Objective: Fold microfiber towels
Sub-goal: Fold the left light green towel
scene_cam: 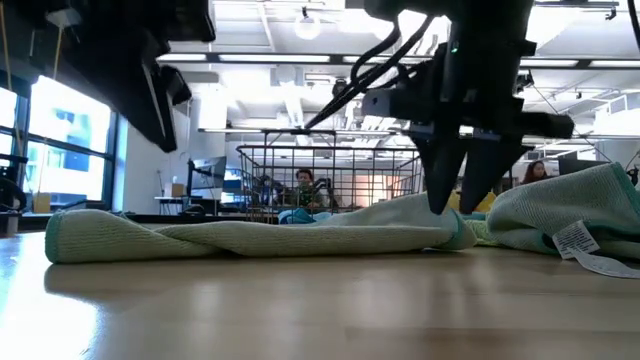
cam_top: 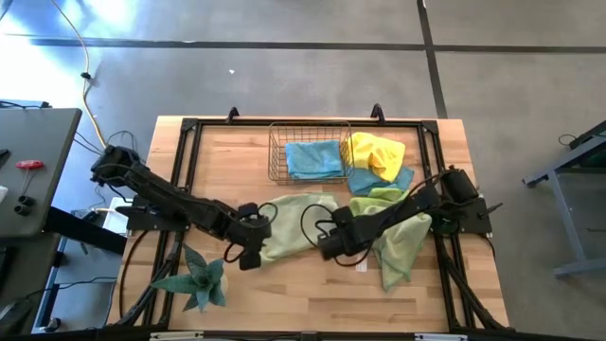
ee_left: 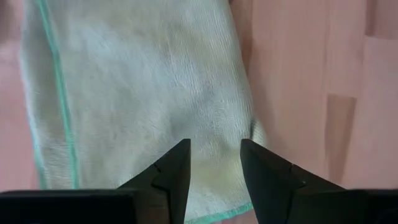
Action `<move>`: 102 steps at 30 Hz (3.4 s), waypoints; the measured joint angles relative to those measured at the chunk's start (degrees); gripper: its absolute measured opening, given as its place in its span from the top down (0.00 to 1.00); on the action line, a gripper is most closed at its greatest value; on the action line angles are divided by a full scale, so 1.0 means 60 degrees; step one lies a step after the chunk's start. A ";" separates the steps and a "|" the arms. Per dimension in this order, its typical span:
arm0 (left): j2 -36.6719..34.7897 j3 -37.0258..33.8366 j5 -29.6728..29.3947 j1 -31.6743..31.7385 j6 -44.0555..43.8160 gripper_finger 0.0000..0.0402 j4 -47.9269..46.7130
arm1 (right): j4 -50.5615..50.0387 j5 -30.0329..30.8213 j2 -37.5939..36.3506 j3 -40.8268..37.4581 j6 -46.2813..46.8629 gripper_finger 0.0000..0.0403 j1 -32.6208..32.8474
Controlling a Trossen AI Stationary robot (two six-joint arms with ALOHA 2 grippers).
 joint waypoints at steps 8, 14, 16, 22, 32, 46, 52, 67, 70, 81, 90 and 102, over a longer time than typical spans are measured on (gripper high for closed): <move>0.1332 -0.0004 0.0616 -0.0294 -0.0040 0.67 0.0194 | 0.0006 0.0036 0.0533 0.0000 0.0601 0.66 0.0242; 0.1622 -0.0004 0.0919 -0.0426 -0.0186 0.67 0.0483 | -0.0109 0.0640 0.0540 0.0000 0.0600 0.74 0.0238; 0.1621 -0.0004 0.0916 -0.0462 -0.0189 0.67 0.0604 | -0.0099 0.0769 0.0540 0.0000 0.0537 0.81 0.0216; 0.1611 -0.0004 0.0854 -0.0469 -0.0263 0.67 0.0728 | -0.0070 0.1189 0.0540 0.0000 0.0170 0.98 0.0216; 0.1742 0.0002 0.1316 -0.0505 -0.0469 0.67 0.1642 | -0.0084 0.1151 0.0540 0.0000 -0.1123 1.00 0.0213; 0.2859 0.0051 0.1778 -0.0597 -0.0021 0.67 0.1558 | -0.0651 0.0576 -0.0172 0.0251 -0.4875 1.00 0.0422; 0.2747 0.0018 0.2478 -0.0616 0.0194 0.67 0.1373 | -0.1358 0.0554 -0.0417 0.0253 -0.6896 1.00 0.0554; 0.2545 -0.0018 0.3133 -0.0773 0.0603 0.67 0.1354 | -0.1785 -0.0571 -0.0422 0.0487 -0.9365 1.00 0.0681; 0.2487 -0.0004 0.3274 -0.0782 0.0739 0.67 0.1290 | -0.1815 -0.1204 -0.0422 0.0714 -0.9325 1.00 0.0694; 0.2386 0.0186 0.3813 -0.0784 0.0815 0.68 0.1302 | -0.2203 -0.2055 -0.0425 0.1253 -0.8226 0.73 0.0715; 0.1802 0.0492 0.3810 -0.0560 0.1137 0.68 0.0916 | -0.3480 -0.3386 -0.0670 0.1643 -0.6923 0.61 0.0708; 0.1581 0.0703 0.0724 0.0158 0.1971 0.68 0.0178 | -0.2612 0.0673 -0.1095 0.2250 -0.3660 0.64 0.0679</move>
